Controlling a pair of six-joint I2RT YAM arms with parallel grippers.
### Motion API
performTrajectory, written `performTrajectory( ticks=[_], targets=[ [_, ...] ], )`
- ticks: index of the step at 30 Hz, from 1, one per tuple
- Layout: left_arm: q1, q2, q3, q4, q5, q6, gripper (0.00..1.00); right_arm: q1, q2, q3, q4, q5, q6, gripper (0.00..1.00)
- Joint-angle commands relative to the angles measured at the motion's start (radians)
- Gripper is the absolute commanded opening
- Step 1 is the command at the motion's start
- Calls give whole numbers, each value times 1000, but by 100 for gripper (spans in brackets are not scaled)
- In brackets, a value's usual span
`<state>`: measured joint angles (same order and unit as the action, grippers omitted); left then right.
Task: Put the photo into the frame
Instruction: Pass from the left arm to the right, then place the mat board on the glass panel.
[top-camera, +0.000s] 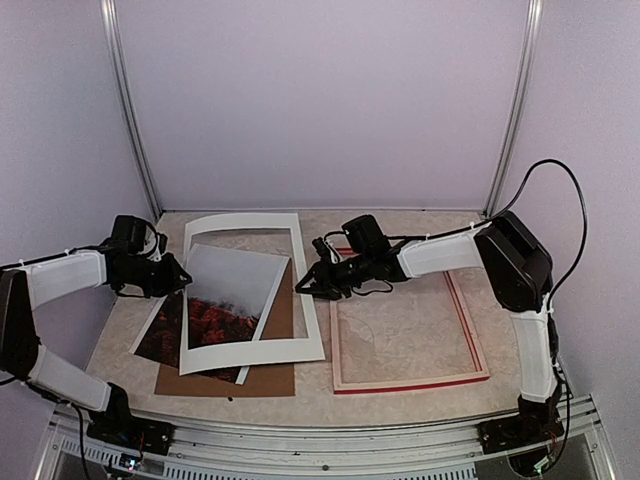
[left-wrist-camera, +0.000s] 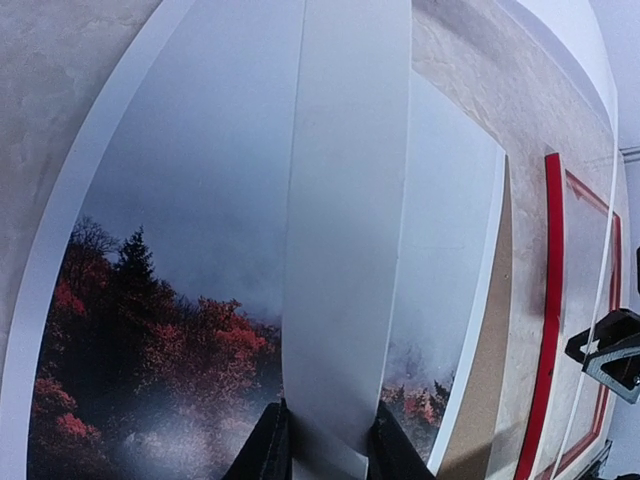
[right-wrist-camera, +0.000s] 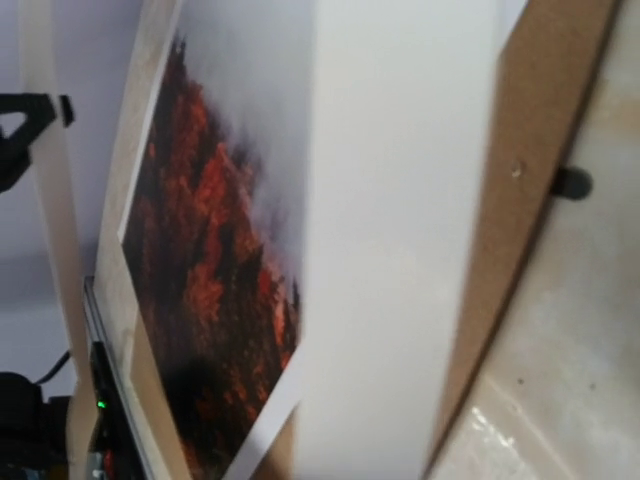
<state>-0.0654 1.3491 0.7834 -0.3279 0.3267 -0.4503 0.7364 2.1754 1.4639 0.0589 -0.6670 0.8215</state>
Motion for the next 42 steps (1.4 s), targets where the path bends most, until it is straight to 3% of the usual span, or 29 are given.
performTrajectory(
  ticks=[1, 15, 21, 26, 34, 42],
  targets=[
    [-17, -15, -11, 13, -36, -10, 24, -19, -82, -25, 77, -29, 22, 28],
    [-73, -6, -4, 15, -91, -31, 28, -26, -136, -73, 89, -39, 21, 0],
    [-131, -7, 23, -5, -123, -45, 35, -37, -226, -106, -5, -25, -5, 0],
    [-262, -29, 77, -39, -213, -76, 52, -56, -390, -205, -158, 7, -46, 0],
    [-311, -35, 126, -61, -285, -70, 75, -281, -708, -413, -558, 125, -250, 0],
    [-401, 49, 190, -61, -342, -60, 78, -524, -780, -471, -790, 211, -486, 0]
  ],
)
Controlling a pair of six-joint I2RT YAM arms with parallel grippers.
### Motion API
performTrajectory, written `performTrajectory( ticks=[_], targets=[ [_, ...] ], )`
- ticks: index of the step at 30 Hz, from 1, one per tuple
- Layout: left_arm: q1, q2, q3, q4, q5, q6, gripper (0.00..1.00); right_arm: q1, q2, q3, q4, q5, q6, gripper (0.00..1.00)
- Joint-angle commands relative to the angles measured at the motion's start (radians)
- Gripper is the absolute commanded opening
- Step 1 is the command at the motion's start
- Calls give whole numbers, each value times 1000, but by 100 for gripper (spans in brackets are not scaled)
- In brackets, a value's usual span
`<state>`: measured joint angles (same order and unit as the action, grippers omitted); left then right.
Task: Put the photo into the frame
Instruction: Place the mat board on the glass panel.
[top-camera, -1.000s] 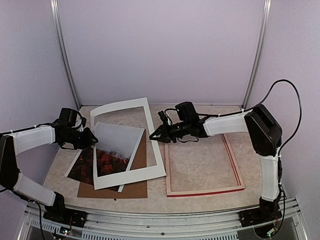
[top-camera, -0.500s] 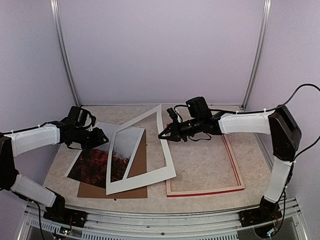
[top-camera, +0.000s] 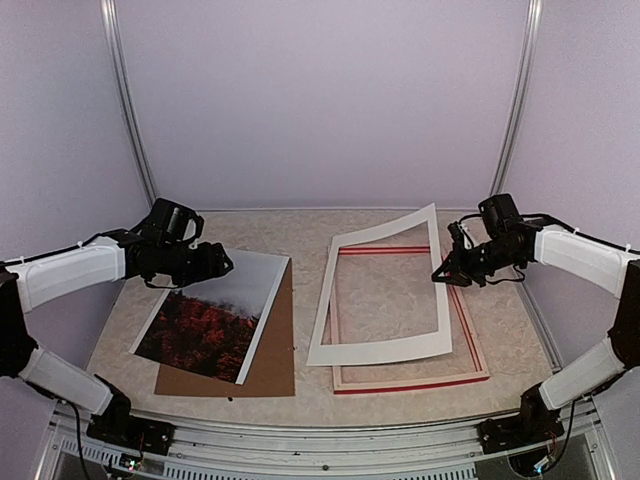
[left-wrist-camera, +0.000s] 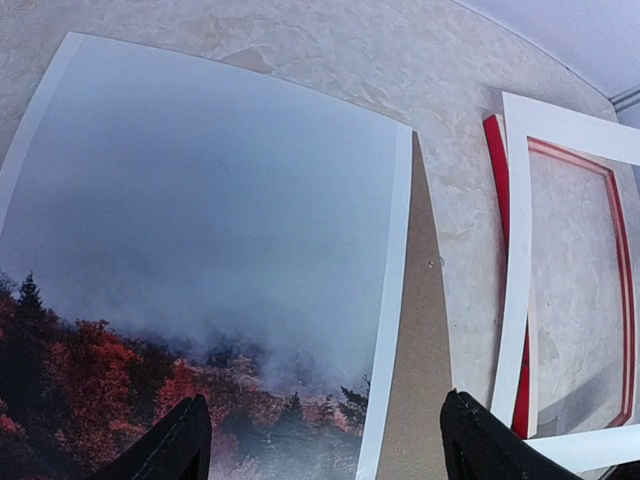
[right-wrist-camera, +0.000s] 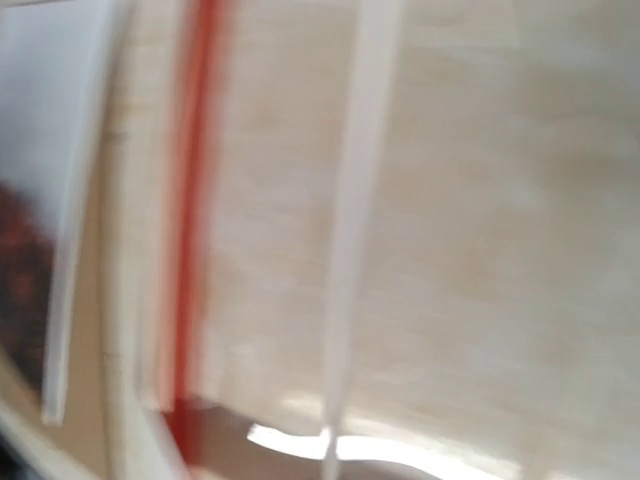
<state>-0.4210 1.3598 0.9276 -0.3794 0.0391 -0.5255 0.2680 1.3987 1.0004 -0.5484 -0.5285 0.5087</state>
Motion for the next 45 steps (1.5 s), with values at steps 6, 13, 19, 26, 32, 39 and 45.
performTrajectory(
  ticks=[6, 13, 19, 26, 32, 39, 45],
  targets=[
    [-93, 98, 83, -9, -81, 19, 79, -83, 56, 6, -244, 179, -276, 0],
    [-127, 140, 108, -14, -106, 24, 79, -126, 107, 30, -246, 198, -353, 0],
    [-139, 157, 120, -19, -114, 20, 79, -129, 161, 60, -229, 216, -339, 0],
    [-144, 167, 128, -23, -116, 18, 79, -133, 190, 89, -181, 242, -299, 0],
    [-148, 168, 131, -29, -126, 18, 79, -148, 218, 100, -154, 242, -277, 0],
    [-149, 169, 132, -38, -141, 22, 79, -153, 215, 61, -128, 213, -267, 0],
    [-150, 177, 138, -39, -140, 22, 79, -154, 195, 25, -113, 194, -250, 0]
  ],
)
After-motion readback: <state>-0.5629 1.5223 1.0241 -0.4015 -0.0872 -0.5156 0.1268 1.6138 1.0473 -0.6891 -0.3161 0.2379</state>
